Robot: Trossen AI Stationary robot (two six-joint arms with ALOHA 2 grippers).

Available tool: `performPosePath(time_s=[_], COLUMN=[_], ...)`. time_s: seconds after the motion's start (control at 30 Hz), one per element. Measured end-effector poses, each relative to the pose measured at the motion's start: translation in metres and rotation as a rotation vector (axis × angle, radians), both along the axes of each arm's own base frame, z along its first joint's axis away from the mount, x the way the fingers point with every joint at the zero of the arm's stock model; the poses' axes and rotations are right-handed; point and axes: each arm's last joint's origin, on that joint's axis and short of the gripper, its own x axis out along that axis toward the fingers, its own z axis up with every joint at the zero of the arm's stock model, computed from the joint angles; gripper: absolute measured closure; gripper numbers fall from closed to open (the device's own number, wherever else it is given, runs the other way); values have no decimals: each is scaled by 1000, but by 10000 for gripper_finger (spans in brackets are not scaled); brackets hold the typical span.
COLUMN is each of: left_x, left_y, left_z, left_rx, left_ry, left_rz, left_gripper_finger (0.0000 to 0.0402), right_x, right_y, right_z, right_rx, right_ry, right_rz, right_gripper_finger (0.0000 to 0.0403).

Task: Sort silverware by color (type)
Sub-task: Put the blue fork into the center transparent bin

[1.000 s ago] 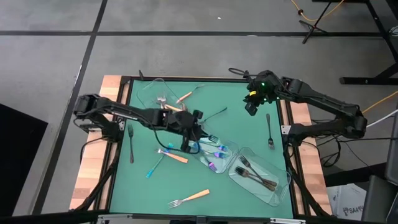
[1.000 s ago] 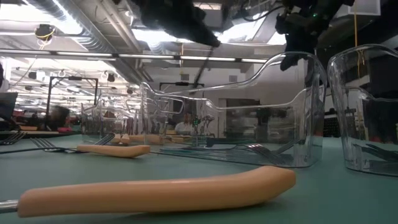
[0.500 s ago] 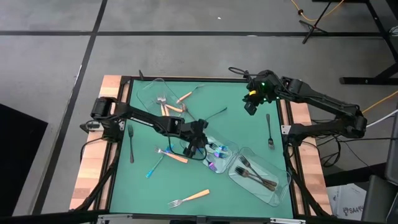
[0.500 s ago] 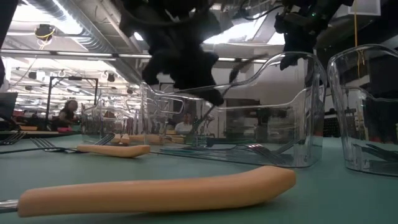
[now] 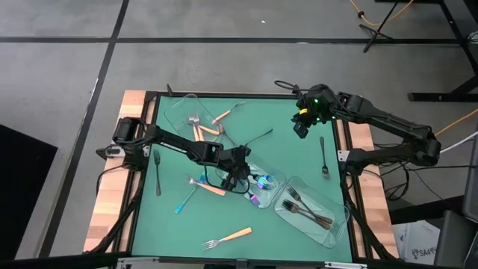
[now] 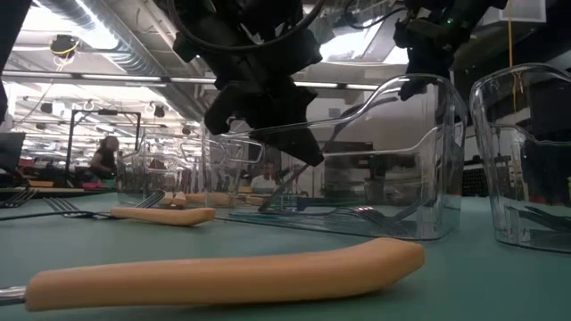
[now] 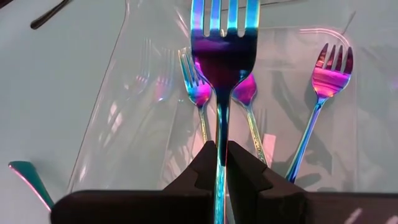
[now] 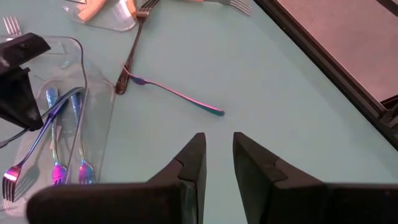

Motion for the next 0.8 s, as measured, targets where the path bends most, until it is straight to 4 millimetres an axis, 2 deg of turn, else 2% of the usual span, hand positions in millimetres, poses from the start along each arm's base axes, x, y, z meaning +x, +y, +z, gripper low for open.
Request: performPosePath(time_s=[0.37, 0.8], left_x=[0, 2], left_y=[0, 0], left_z=[0, 3], left_rx=[0, 4], left_ry=[-2, -41], left_rz=[5, 7], left_gripper_finger=[339, 334], right_x=[-2, -9], right_y=[1, 5], right_z=[-2, -8], right_rx=[20, 66], right_ry=[27, 120], right_rz=[-7, -4], right_gripper_finger=[333, 333])
